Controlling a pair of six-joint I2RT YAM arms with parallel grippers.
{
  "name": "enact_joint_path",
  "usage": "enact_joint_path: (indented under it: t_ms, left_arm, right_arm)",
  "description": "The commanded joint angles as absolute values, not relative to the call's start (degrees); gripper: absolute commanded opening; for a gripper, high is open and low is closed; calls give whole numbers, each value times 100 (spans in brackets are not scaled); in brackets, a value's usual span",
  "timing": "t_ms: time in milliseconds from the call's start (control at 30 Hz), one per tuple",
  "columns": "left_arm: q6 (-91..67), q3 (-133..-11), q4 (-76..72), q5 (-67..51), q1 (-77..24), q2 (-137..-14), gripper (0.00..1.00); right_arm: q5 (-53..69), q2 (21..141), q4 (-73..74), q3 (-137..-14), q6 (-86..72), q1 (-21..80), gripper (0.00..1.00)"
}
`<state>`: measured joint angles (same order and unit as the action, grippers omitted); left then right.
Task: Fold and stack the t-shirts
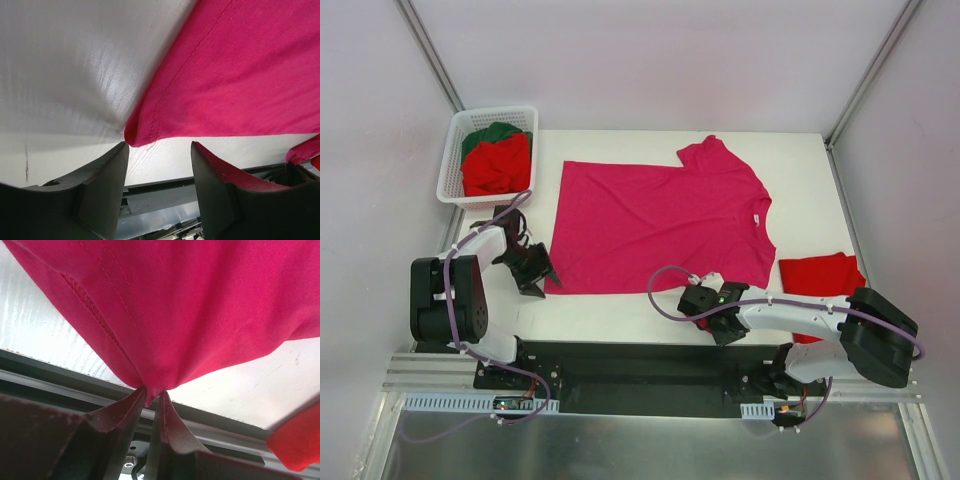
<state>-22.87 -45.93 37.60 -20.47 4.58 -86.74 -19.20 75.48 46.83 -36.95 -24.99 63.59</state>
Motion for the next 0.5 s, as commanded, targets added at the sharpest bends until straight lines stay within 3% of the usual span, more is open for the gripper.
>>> enact_joint_path:
  t_ms: [0,467]
  left_arm:
    - [-2224,-4544,3797,-1838,545,-8631,53]
    - [-2004,-4658,3797,-2091,1019,-8868,54]
  right_arm:
    - [-1969,7576,4729,-3867,-2496,6346,20]
    - [-1942,7594,4693,-3867,-2461,6355,20]
